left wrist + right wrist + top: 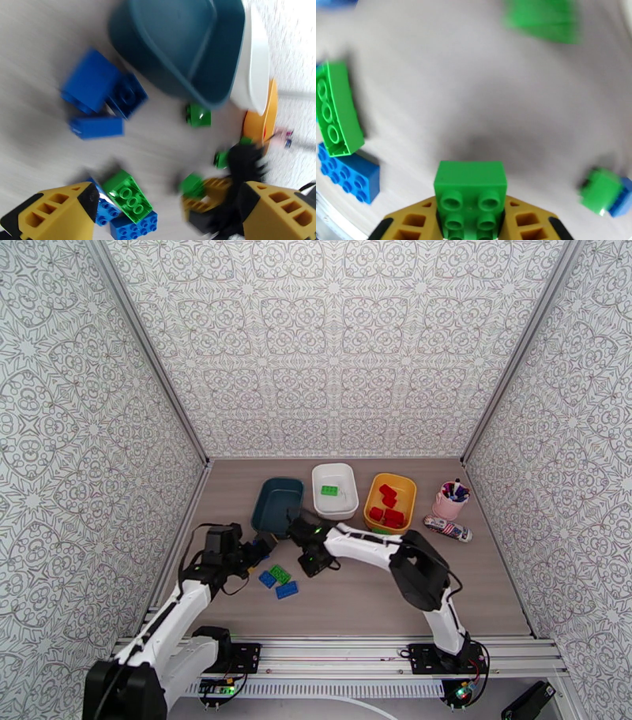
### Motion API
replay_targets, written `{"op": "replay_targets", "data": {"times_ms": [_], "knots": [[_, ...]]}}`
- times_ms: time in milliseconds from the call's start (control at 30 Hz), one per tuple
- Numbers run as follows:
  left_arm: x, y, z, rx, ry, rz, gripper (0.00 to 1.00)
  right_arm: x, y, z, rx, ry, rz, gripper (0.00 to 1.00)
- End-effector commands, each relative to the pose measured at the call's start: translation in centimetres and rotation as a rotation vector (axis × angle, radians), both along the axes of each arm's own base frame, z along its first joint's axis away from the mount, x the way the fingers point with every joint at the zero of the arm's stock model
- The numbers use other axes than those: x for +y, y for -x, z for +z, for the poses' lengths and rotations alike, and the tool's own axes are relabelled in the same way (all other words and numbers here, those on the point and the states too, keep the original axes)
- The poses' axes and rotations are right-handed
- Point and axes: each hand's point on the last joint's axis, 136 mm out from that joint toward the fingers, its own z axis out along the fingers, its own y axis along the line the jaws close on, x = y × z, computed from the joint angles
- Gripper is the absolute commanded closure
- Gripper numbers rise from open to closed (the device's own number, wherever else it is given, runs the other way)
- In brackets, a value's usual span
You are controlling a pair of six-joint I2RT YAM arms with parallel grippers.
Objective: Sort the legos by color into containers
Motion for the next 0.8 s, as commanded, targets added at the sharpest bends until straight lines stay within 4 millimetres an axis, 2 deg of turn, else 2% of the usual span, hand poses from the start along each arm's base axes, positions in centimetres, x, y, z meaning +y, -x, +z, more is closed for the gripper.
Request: {"op": "replay_targets", "data": {"times_ms": [0,100,267,367,467,567,700,767], "knots": [[-2.3,-2.9,3.2,-0.113,-0.001,-0.042,0.01,-1.3,-2.9,3.7,-0.047,-0.122,-0.123,0.69],[-5.1,-4.5,4.8,-0.154,0.015,-0.112,0.01,-2.9,-5.5,6.0,-0.056,-0.228,-0.219,0.67],[-9.4,-6.9,6.8,-0.198,0.012,-0.208,0.01,-5.9,-11.2,8.7,-0.068,-0.348,-0.389,0.65],[-10.6,-7.7,7.7,-0.219,0.018,-0.213,0.01,-6.8,-14.2,9.8,-0.063,-0.415,-0.458,0.64],[-10.9,-7.9,8.3,-0.236,0.016,-0.210,0.01,-7.3,-16.8,10.3,-0.051,-0.450,-0.509,0.60],[-10.4,-7.4,8.5,-0.237,-0.023,-0.212,0.01,-7.5,-18.5,10.5,-0.045,-0.456,-0.529,0.52],[-8.5,-6.4,7.9,-0.218,-0.124,-0.195,0.01,-7.4,-19.4,11.2,-0.046,-0.461,-0.530,0.33],[-7.5,-5.6,7.4,-0.207,-0.180,-0.194,0.01,-7.4,-19.2,11.6,-0.045,-0.464,-0.524,0.28]]}}
